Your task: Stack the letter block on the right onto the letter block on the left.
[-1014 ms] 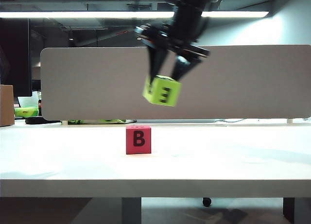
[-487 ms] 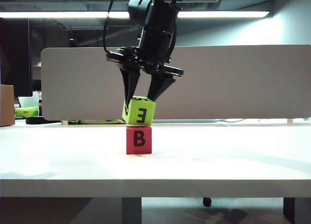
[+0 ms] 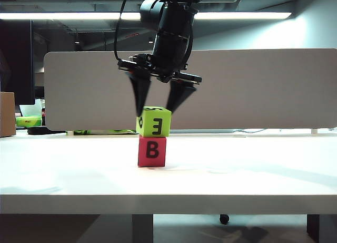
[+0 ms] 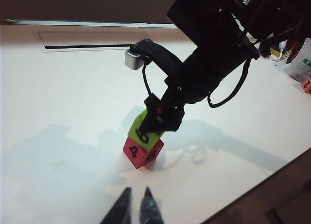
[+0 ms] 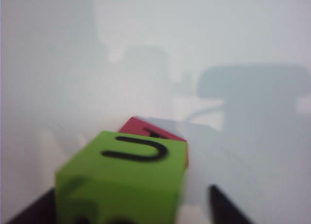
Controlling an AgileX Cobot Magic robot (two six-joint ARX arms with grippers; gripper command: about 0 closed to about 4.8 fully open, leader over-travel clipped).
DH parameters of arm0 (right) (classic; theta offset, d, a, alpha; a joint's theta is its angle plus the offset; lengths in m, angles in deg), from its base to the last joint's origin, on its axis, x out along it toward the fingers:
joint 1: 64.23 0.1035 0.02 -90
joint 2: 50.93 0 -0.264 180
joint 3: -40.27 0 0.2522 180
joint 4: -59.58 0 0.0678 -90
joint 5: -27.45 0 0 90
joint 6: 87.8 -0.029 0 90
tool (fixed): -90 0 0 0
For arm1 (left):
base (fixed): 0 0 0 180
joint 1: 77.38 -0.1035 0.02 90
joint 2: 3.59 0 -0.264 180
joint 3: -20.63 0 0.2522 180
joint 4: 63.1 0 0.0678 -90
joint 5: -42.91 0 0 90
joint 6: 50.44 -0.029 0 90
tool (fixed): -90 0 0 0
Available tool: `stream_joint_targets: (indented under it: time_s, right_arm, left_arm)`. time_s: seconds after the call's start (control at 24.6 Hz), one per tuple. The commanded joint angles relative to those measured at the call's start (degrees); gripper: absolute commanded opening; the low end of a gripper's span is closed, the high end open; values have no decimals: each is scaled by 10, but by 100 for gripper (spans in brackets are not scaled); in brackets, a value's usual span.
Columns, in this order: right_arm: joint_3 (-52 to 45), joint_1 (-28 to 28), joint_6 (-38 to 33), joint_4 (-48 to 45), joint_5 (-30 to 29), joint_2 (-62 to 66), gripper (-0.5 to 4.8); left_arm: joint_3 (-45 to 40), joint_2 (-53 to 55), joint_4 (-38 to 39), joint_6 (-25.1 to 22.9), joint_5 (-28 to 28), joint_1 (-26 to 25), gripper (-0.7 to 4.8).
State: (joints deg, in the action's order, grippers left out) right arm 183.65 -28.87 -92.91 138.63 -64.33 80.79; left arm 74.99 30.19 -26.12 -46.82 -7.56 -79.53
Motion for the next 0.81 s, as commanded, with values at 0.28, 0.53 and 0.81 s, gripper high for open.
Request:
stream_joint_targets:
  time_s: [0.28,0.53,0.81]
  right_arm:
    - [7,1,-1,17,-7,-10,410]
    - [7,17,-8,19,7,-56,378]
    - [4,58,109,28,46,-158,-6]
  left_arm:
    - [1,0,-5,-2,2,0,26]
    - [0,0,-6,-2,1,0,26]
    - [0,1,-23,-2,-33,0,26]
